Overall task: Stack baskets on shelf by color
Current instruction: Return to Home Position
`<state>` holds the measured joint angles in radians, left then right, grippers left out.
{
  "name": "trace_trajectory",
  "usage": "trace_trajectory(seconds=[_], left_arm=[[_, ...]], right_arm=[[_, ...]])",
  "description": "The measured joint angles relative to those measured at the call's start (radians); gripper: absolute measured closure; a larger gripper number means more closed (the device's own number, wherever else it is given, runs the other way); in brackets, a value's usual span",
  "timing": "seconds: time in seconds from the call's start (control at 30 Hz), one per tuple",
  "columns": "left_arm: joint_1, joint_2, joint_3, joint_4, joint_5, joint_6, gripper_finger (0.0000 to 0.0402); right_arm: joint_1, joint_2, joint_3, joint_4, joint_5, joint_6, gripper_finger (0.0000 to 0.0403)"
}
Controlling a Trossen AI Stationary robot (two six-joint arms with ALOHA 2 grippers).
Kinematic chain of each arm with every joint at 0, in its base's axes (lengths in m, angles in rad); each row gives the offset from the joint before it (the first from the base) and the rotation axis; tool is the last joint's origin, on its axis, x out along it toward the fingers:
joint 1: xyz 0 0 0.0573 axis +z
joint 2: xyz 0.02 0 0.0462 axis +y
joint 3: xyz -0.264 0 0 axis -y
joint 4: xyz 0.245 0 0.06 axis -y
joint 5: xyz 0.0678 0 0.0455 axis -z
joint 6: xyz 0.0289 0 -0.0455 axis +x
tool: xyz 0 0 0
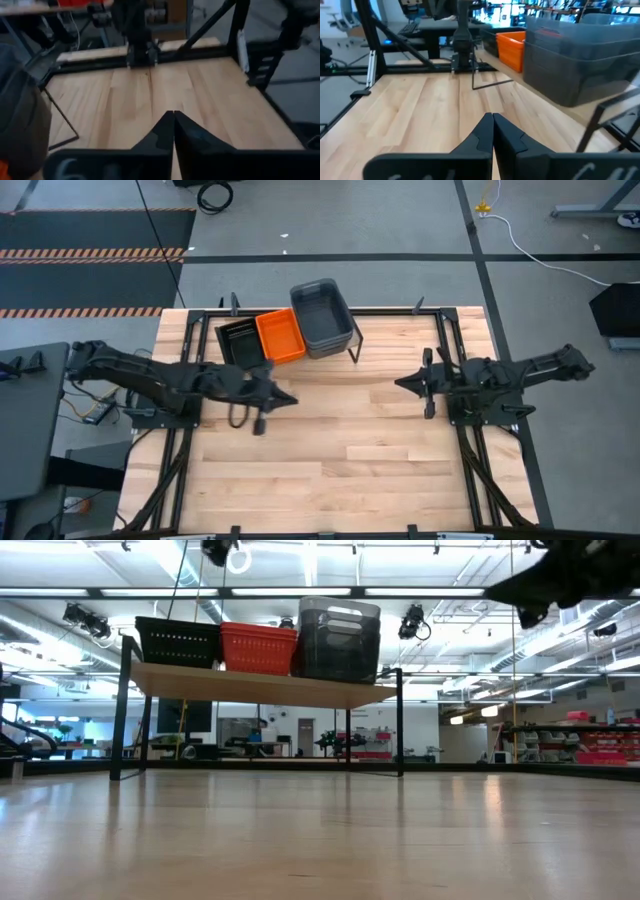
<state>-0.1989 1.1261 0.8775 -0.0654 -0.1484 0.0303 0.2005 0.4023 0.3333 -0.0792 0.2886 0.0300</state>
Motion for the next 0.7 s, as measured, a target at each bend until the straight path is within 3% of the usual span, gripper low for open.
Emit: trace_trajectory(seconds=[0.47, 0.7], left_arm=[[-0.011, -0.458, -0.413, 0.177, -0.039, -0.058, 0.0395], [-0.011, -0.674, -0.576, 0.181, -0.049, -0.111, 0.0398]], right_arm=[[-0.033, -0.338, -0.201, 0.024, 0.004, 0.004, 0.0394], [-0.033, -0.397, -0.267, 0.012, 0.005, 0.005, 0.0394]])
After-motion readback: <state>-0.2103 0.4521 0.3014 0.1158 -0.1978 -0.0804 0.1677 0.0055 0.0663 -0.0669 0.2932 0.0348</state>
